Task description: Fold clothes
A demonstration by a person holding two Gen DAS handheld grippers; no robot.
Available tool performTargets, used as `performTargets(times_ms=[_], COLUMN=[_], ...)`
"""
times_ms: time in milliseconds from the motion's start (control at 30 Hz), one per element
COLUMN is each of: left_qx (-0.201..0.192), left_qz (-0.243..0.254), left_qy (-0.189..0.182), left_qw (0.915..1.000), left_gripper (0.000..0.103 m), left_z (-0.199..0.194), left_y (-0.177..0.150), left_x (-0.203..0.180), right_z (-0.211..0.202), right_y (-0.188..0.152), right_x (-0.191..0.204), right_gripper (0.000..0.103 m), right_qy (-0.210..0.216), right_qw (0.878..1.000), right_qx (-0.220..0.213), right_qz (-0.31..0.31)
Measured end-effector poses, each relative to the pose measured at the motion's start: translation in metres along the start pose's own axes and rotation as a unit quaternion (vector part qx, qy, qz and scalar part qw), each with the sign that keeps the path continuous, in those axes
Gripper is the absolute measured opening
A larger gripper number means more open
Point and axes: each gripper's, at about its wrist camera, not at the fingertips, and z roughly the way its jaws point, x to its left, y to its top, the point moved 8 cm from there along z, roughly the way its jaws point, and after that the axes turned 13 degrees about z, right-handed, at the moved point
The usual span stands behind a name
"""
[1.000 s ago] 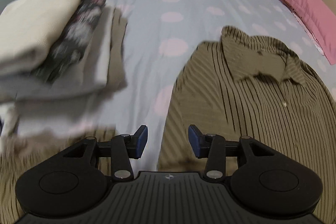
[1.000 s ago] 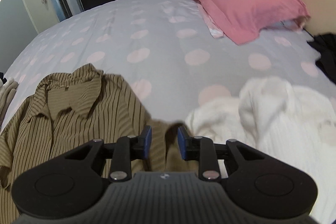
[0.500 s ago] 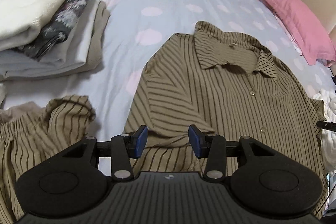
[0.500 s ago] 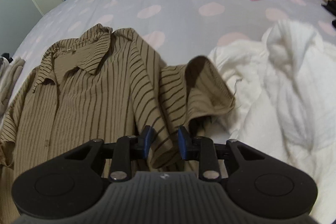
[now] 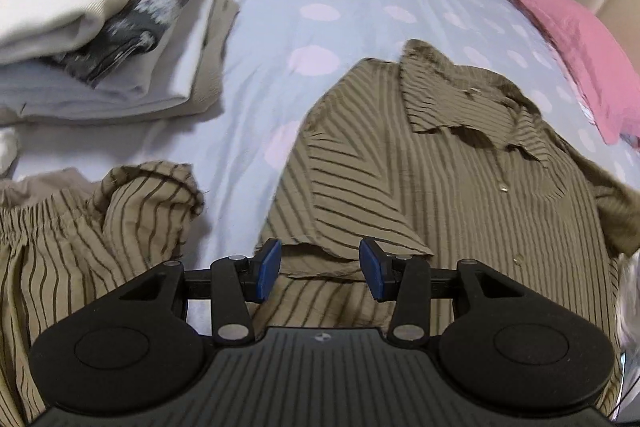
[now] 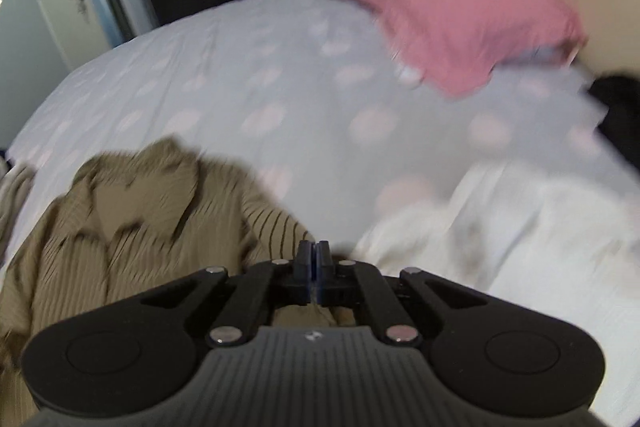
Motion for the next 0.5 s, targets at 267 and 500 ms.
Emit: performTargets(times_ms=[267,500], left_qx=[0.025,0.039], left_qz=[-0.019,0.012], left_qy=[0.018,0.032], left_qw=[0.9994,0.9986], left_gripper=[0.041,0.041], left_z=[0.017,0.029], left_y=[-0.005,-0.009], left_x=[0.02,0.018], right_z=[0.042,0.107], right_y=[0.092,0.127], right_x=[-0.019,-0.047], right_gripper=[0.002,0.001], right_qy=[-0.126,-0.21], right_qw=[0.989,0.974], right_qx=[-0.038,-0.038], right_qz=[-0.062,-0.078])
